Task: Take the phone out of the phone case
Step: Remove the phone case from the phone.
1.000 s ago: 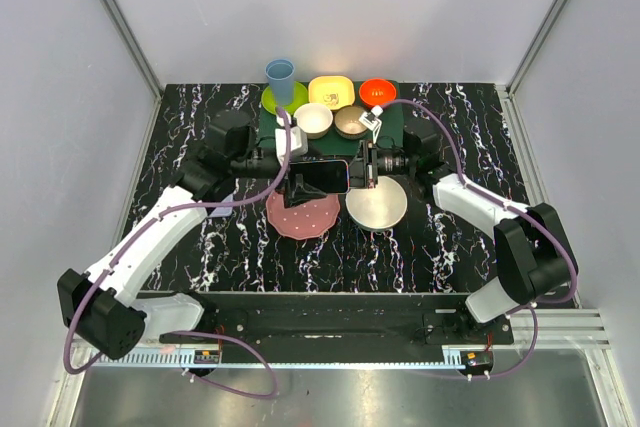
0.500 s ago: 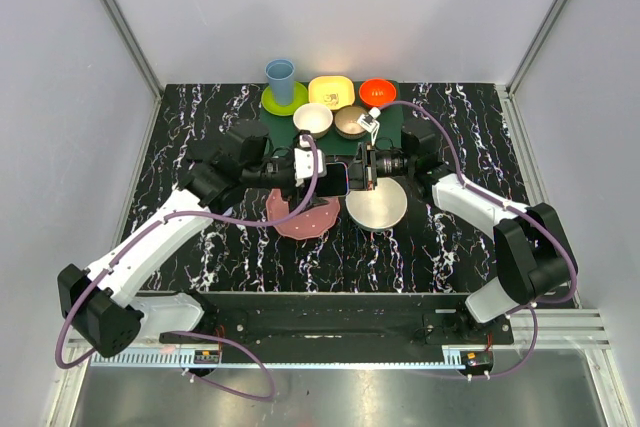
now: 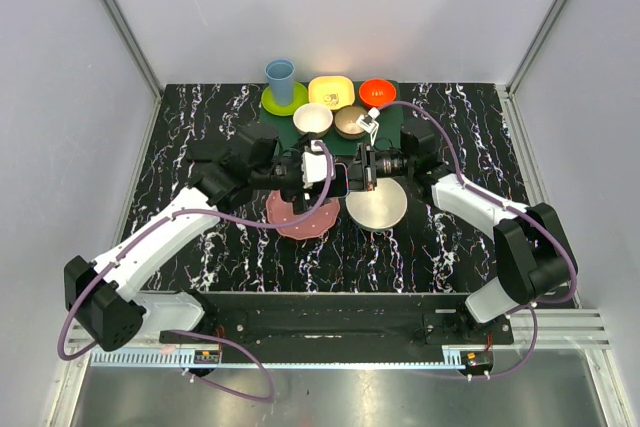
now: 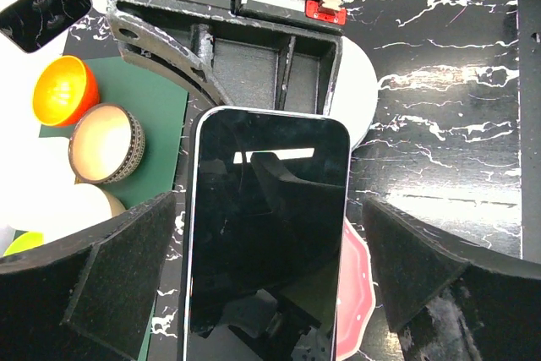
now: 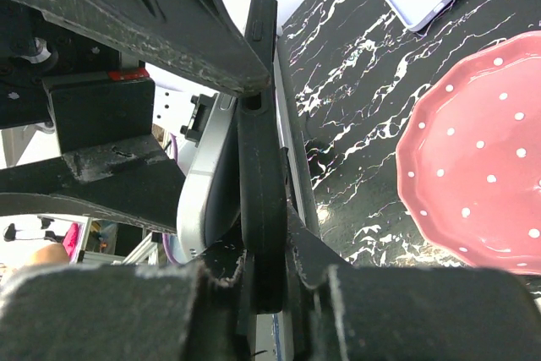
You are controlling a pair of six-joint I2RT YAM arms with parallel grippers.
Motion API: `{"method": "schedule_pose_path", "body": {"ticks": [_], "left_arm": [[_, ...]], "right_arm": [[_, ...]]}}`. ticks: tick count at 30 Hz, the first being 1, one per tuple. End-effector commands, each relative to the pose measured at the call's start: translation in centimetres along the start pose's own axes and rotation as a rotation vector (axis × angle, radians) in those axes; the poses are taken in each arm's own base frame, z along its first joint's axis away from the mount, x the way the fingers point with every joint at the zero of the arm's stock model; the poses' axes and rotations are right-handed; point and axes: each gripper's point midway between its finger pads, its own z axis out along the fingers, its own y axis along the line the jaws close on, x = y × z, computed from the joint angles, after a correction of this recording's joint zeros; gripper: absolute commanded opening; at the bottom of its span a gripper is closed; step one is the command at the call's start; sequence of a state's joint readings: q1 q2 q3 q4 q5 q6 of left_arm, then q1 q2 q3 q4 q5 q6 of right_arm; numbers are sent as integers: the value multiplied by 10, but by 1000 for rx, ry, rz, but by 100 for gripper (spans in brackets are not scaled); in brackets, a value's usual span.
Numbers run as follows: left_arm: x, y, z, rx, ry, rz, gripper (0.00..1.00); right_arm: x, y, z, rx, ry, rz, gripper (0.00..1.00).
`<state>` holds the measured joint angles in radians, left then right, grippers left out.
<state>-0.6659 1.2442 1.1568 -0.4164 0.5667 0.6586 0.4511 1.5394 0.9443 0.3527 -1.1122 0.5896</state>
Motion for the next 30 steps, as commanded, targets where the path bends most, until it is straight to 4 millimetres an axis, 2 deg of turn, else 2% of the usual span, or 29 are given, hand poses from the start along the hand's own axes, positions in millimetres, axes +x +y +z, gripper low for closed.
{"method": "schedule_pose_path", "body": {"ticks": [1,26,30], "left_arm": [[-9,13,3,-53,-4,69,99],[-3,9,16,-63,20,79,99],[-3,8,17,-59,21,84,91]], "right_arm": [[-19,23,3,-64,-6,-105,0],[-23,27,3,-68,-13,-91,0],[-23,27,3,-66,-15,-84,0]]}}
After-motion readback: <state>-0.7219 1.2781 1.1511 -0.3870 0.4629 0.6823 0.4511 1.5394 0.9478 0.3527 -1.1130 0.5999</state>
